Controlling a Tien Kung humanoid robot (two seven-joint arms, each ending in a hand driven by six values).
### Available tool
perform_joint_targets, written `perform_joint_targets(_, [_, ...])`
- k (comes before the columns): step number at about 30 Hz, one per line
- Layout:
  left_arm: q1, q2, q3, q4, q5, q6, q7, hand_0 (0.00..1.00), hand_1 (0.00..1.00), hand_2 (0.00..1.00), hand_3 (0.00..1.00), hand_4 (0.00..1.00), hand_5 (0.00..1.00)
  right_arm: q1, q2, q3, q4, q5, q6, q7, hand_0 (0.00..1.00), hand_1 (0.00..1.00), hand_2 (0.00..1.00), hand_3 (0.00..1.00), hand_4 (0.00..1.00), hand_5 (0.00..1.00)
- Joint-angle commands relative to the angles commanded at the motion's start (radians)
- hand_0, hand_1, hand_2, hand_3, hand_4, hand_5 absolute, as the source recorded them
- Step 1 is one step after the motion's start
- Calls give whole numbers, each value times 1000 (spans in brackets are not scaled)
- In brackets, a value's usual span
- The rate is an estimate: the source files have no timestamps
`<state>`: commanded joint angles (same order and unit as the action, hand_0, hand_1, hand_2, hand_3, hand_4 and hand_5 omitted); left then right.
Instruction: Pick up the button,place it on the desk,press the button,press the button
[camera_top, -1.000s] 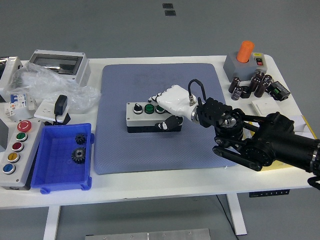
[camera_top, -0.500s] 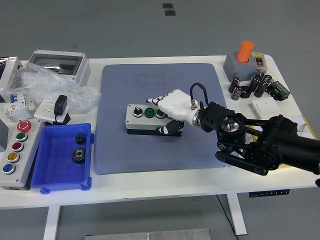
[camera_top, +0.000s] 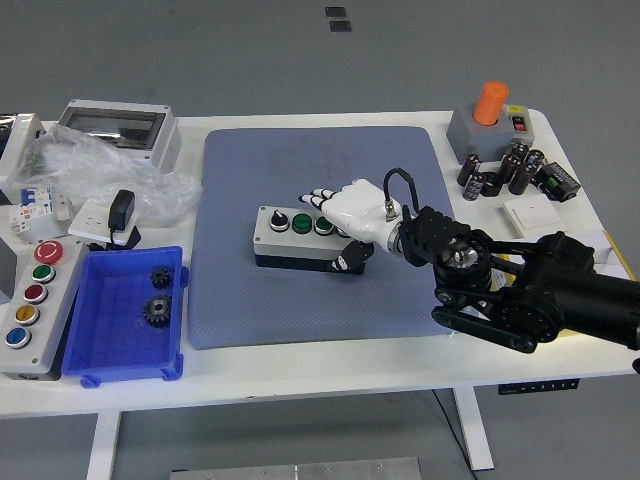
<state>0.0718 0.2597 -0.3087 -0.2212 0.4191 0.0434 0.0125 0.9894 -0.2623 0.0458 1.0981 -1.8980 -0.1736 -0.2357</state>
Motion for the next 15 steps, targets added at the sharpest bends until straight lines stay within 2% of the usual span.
perform_joint_targets(2, [0,0,0,0,0,0,-1,593,654,601,622,734,354,0,0,0,1,-1,0,-2,273,554,998,998,998,368])
perform_joint_targets(3, [0,0,0,0,0,-1,-1,594,656,600,619,734,357,0,0,0,1,-1,1,-2,281,570,998,998,998,429])
perform_joint_targets(8, [1,1,3,0,-2,-3,-2,594,656,600,619,734,357,1,-1,-2,2,-6,4,-7,281,570,998,998,998,429])
perform_joint_targets(9, [2,1,4,0,-3,-4,-3,593,658,599,620,733,357,1,-2,-2,2,-7,5,-9,305,596,998,998,998,457])
perform_joint_targets(15, [3,1,9,1,-9,-12,-5,594,658,599,620,734,359,5,-3,-2,5,-11,17,-17,303,597,998,998,998,479])
